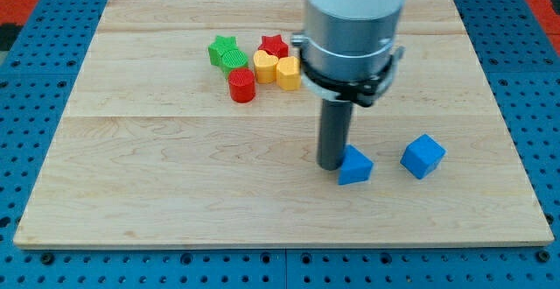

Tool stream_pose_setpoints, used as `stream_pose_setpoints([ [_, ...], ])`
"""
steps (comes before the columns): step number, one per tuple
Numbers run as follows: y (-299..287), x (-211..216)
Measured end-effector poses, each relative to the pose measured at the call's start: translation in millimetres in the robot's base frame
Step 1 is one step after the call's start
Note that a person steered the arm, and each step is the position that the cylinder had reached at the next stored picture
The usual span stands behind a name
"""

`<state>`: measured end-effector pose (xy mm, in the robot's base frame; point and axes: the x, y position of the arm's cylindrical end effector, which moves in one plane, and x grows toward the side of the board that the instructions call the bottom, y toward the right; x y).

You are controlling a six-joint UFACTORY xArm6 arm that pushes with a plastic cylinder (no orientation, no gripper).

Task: Move your arm closer to the red circle

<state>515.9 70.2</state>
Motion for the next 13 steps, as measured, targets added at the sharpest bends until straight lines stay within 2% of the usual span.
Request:
stream_pose_setpoints([
  [2, 63, 0],
  [3, 56, -4],
  [4, 41, -10],
  [6, -39, -29],
  [7, -51, -65],
  [8, -83, -82],
  [10, -145, -86],
  [13, -145, -90],
])
